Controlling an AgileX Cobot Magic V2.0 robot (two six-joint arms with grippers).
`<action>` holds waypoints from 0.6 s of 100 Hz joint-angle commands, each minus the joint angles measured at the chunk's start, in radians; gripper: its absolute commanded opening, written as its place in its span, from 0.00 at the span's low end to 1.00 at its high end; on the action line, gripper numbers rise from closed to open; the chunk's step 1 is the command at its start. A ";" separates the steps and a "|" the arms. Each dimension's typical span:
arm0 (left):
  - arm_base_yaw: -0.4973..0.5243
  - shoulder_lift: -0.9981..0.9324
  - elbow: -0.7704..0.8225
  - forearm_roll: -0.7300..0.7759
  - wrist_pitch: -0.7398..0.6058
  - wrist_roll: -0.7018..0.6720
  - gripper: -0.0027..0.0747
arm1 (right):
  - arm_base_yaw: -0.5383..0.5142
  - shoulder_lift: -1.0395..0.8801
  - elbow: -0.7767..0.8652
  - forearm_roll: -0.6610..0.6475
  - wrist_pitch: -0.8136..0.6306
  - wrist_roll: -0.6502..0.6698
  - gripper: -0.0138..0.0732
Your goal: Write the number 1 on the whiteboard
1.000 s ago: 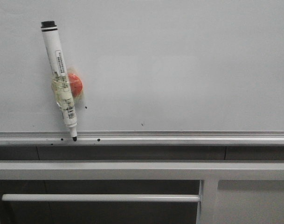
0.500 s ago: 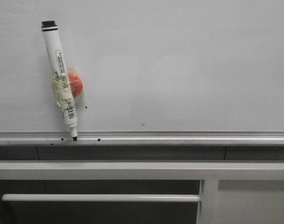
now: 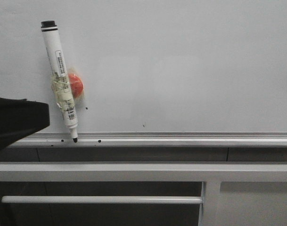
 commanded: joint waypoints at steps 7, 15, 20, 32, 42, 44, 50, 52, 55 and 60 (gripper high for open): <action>-0.029 0.156 -0.023 0.004 -0.271 -0.179 0.51 | 0.013 0.020 -0.044 0.015 -0.050 -0.116 0.09; -0.029 0.231 -0.023 0.007 -0.356 -0.275 0.51 | 0.039 0.020 -0.053 0.021 -0.048 -0.162 0.09; -0.029 0.274 -0.023 0.032 -0.402 -0.324 0.51 | 0.058 0.020 -0.061 0.022 -0.048 -0.171 0.09; -0.029 0.362 -0.023 0.076 -0.510 -0.426 0.51 | 0.106 0.022 -0.062 0.022 -0.050 -0.171 0.09; -0.029 0.416 -0.025 0.069 -0.536 -0.488 0.51 | 0.141 0.024 -0.062 0.022 -0.057 -0.171 0.09; -0.029 0.421 -0.027 0.069 -0.536 -0.489 0.51 | 0.147 0.024 -0.062 0.022 -0.061 -0.171 0.09; -0.029 0.436 -0.037 0.069 -0.536 -0.489 0.51 | 0.162 0.028 -0.062 0.022 -0.071 -0.171 0.09; -0.029 0.435 -0.042 0.070 -0.536 -0.489 0.51 | 0.165 0.030 -0.062 0.022 -0.072 -0.171 0.09; -0.029 0.438 -0.050 0.070 -0.536 -0.489 0.51 | 0.170 0.033 -0.062 0.022 -0.077 -0.171 0.09; -0.029 0.438 -0.064 0.066 -0.536 -0.489 0.51 | 0.175 0.037 -0.062 0.022 -0.079 -0.171 0.09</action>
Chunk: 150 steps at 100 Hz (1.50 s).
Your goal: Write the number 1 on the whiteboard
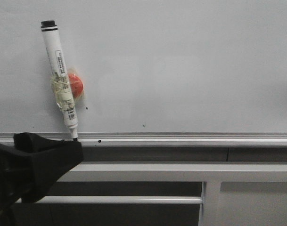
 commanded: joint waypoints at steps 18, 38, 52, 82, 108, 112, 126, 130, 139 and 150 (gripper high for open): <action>-0.008 -0.016 -0.056 -0.012 -0.251 -0.012 0.51 | 0.011 0.026 -0.038 0.003 -0.089 -0.014 0.09; -0.006 -0.016 -0.088 -0.070 -0.251 0.006 0.51 | 0.011 0.026 -0.038 0.003 -0.093 -0.014 0.09; -0.006 -0.016 -0.092 -0.069 -0.251 0.006 0.51 | 0.011 0.026 -0.038 0.003 -0.094 -0.014 0.09; -0.006 -0.020 -0.092 -0.098 -0.252 0.006 0.51 | 0.011 0.026 -0.038 0.003 -0.094 -0.014 0.09; -0.006 -0.048 -0.101 -0.105 -0.252 0.008 0.51 | 0.011 0.026 -0.038 0.003 -0.094 -0.014 0.09; -0.006 -0.051 -0.106 -0.105 -0.252 0.008 0.51 | 0.011 0.026 -0.038 0.003 -0.094 -0.014 0.09; -0.006 -0.051 -0.126 -0.105 -0.252 0.037 0.51 | 0.011 0.026 -0.038 0.003 -0.094 -0.014 0.09; -0.006 -0.051 -0.129 -0.105 -0.252 0.058 0.51 | 0.011 0.026 -0.038 0.003 -0.094 -0.014 0.09; -0.006 -0.051 -0.130 -0.128 -0.252 0.058 0.49 | 0.011 0.026 -0.038 0.003 -0.094 -0.014 0.09; -0.006 -0.051 -0.130 -0.146 -0.252 0.058 0.19 | 0.011 0.026 -0.038 0.003 -0.094 -0.014 0.09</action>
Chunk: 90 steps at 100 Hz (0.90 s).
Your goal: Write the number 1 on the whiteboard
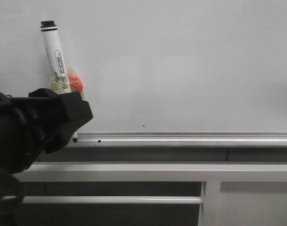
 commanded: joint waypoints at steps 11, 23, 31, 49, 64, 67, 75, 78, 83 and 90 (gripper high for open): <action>-0.006 -0.030 -0.017 -0.012 -0.247 0.009 0.01 | 0.003 0.020 -0.038 0.003 -0.081 -0.014 0.09; -0.006 -0.030 -0.013 -0.012 -0.247 0.009 0.01 | 0.003 0.020 -0.038 0.003 -0.081 -0.014 0.09; -0.006 -0.030 -0.009 0.020 -0.247 0.011 0.01 | 0.010 0.020 -0.038 0.003 -0.081 -0.014 0.09; -0.006 -0.030 -0.005 0.251 -0.245 0.164 0.01 | 0.121 0.020 -0.049 0.004 -0.004 -0.178 0.09; -0.006 -0.030 -0.005 0.370 -0.197 0.272 0.01 | 0.292 0.058 -0.114 0.004 0.027 -0.298 0.09; -0.006 -0.030 -0.010 0.380 -0.173 0.296 0.01 | 0.333 0.081 -0.136 0.004 0.034 -0.325 0.09; -0.006 -0.033 -0.023 0.407 -0.138 0.368 0.01 | 0.422 0.148 -0.191 -0.008 0.072 -0.380 0.09; -0.006 -0.041 -0.033 0.412 -0.117 0.406 0.01 | 0.456 0.174 -0.212 -0.024 0.087 -0.380 0.09; -0.006 -0.058 -0.056 0.416 -0.048 0.457 0.01 | 0.523 0.224 -0.251 -0.058 0.109 -0.380 0.09; -0.006 -0.093 -0.106 0.416 0.131 0.559 0.01 | 0.599 0.284 -0.310 -0.125 0.155 -0.380 0.10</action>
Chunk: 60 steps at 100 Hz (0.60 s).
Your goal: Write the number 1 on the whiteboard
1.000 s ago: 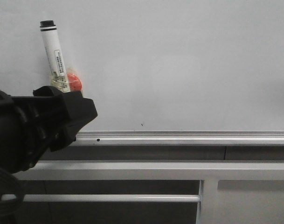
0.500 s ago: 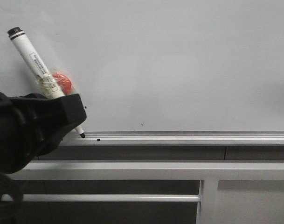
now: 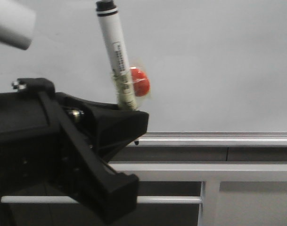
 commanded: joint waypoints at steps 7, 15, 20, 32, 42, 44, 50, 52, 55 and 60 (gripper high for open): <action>-0.006 -0.104 -0.128 0.002 0.271 0.259 0.01 | 0.129 0.130 -0.153 -0.113 0.055 -0.023 0.18; -0.006 -0.138 -0.197 -0.065 0.450 0.406 0.01 | 0.172 0.183 -0.216 -0.123 0.101 -0.023 0.37; -0.006 -0.153 -0.230 -0.128 0.527 0.504 0.01 | 0.190 0.207 -0.239 -0.123 0.101 -0.023 0.53; -0.006 -0.181 -0.288 -0.159 0.671 0.674 0.01 | 0.206 0.250 -0.269 -0.123 0.107 -0.023 0.71; -0.006 -0.186 -0.323 -0.159 0.715 0.777 0.01 | 0.206 0.285 -0.273 -0.123 0.116 -0.023 0.66; -0.006 -0.186 -0.331 -0.159 0.729 0.797 0.01 | 0.206 0.293 -0.273 -0.123 0.116 -0.023 0.65; -0.006 -0.186 -0.354 -0.159 0.762 0.832 0.01 | 0.206 0.314 -0.273 -0.123 0.116 -0.023 0.62; -0.006 -0.186 -0.358 -0.159 0.771 0.843 0.01 | 0.206 0.321 -0.273 -0.123 0.116 -0.023 0.62; -0.006 -0.186 -0.369 -0.159 0.783 0.858 0.01 | 0.206 0.328 -0.273 -0.123 0.116 -0.023 0.62; -0.006 -0.186 -0.383 -0.159 0.806 0.870 0.01 | 0.206 0.344 -0.273 -0.123 0.114 -0.023 0.62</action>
